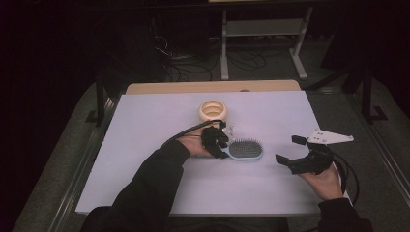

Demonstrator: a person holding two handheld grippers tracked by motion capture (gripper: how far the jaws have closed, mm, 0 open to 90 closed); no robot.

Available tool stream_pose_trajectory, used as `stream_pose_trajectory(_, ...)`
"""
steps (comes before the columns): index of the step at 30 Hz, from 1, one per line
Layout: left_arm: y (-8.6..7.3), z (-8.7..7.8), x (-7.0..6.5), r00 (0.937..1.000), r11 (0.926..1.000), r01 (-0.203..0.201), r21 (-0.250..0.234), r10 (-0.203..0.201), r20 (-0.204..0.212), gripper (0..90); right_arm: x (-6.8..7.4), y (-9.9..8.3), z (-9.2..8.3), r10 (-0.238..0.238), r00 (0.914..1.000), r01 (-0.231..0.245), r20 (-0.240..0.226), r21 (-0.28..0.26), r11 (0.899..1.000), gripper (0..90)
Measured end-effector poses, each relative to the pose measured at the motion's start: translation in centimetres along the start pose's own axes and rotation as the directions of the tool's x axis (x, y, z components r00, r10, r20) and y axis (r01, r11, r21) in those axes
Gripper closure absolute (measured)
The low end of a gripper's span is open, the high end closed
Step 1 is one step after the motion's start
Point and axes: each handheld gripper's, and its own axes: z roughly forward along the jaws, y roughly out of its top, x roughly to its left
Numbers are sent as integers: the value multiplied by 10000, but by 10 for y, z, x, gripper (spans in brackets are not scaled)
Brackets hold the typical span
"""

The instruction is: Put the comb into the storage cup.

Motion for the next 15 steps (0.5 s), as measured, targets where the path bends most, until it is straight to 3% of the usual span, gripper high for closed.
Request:
stream_pose_trajectory(6, 1, 0, -2, 9996, 9997, -203, 120, 200, 198, 678, 0, 0, 0, -2, 10000, 2, -3, 5, 10000, 0)
stream_pose_trajectory(15, 2, -1, -2, 9995, 9997, -150, 168, 146, 280, 700, 0, 0, 0, 5, 10000, -5, -9, -1, 10000, 0)
